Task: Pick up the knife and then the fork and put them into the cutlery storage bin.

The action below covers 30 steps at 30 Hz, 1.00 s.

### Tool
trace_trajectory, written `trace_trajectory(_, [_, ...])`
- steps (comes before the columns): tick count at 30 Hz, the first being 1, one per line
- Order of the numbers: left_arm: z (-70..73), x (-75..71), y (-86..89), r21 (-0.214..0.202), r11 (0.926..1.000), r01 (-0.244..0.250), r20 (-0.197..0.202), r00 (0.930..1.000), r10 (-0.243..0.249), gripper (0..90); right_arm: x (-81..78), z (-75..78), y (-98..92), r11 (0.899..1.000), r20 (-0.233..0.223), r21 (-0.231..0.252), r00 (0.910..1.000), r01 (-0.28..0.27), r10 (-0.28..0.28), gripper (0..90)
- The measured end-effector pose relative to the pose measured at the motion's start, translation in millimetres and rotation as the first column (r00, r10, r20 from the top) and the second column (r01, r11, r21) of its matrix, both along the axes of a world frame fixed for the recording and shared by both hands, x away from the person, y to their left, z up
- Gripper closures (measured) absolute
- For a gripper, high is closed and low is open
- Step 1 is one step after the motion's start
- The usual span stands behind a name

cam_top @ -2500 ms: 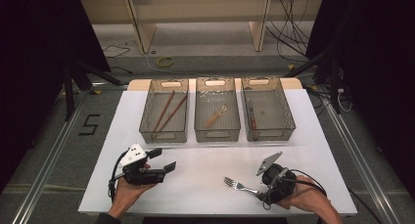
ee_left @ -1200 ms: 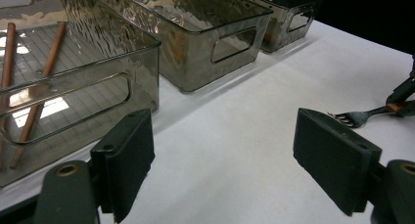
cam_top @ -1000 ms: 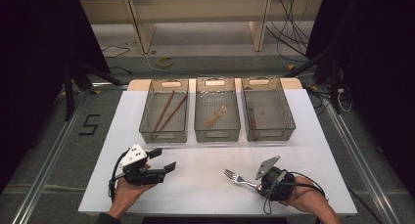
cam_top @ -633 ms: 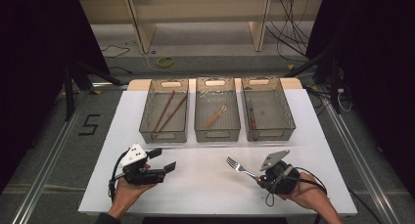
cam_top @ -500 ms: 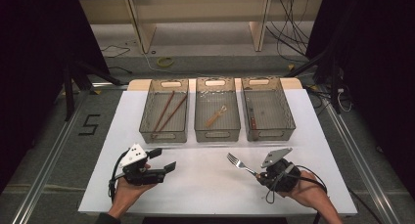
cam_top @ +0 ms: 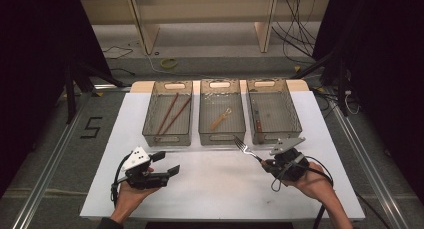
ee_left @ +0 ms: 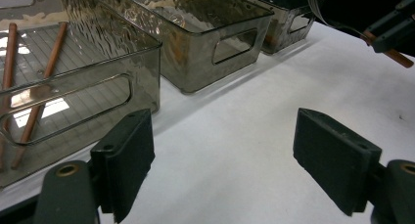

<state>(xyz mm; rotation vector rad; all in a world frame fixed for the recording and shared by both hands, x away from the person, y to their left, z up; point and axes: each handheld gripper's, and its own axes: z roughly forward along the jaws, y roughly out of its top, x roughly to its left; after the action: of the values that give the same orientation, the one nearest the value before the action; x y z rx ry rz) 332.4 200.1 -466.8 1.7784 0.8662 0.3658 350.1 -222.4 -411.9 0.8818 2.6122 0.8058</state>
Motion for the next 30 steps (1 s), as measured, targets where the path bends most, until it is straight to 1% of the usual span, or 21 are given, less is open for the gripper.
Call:
trace_trajectory(12, [-1.0,0.8,-0.6,0.000,1.0000,-0.002,-0.004,1.0000,0.002,22.3,20.8,10.0,0.3,0.999,0.027,0.031,0.9986,0.044,-0.045,77.8])
trace_trajectory(19, [-1.2,1.6,-0.4,0.000,1.0000,0.000,-0.006,1.0000,0.000,22.3,36.0,19.9,-1.6,0.996,0.052,0.056,0.9960,0.070,-0.073,77.8])
trace_trajectory(25, [-1.4,2.0,0.2,-0.002,1.0000,-0.001,-0.006,1.0000,0.001,22.2,46.8,30.4,-2.4,0.992,0.063,0.086,0.9930,0.094,-0.099,77.8])
trace_trajectory(27, [-1.5,1.8,-0.4,-0.009,1.0000,-0.003,-0.006,1.0000,0.003,22.3,50.7,34.0,-2.6,0.991,0.065,0.092,0.9928,0.095,-0.101,77.8])
trace_trajectory(28, [-1.4,1.9,0.0,-0.002,1.0000,-0.001,-0.006,1.0000,0.001,22.2,53.0,35.7,-2.7,0.991,0.066,0.095,0.9923,0.098,-0.105,77.8])
trace_trajectory(30, [-1.3,1.7,-0.1,-0.005,1.0000,-0.002,-0.007,1.0000,0.002,22.3,58.1,39.2,-3.1,0.989,0.069,0.097,0.9908,0.109,-0.116,77.8])
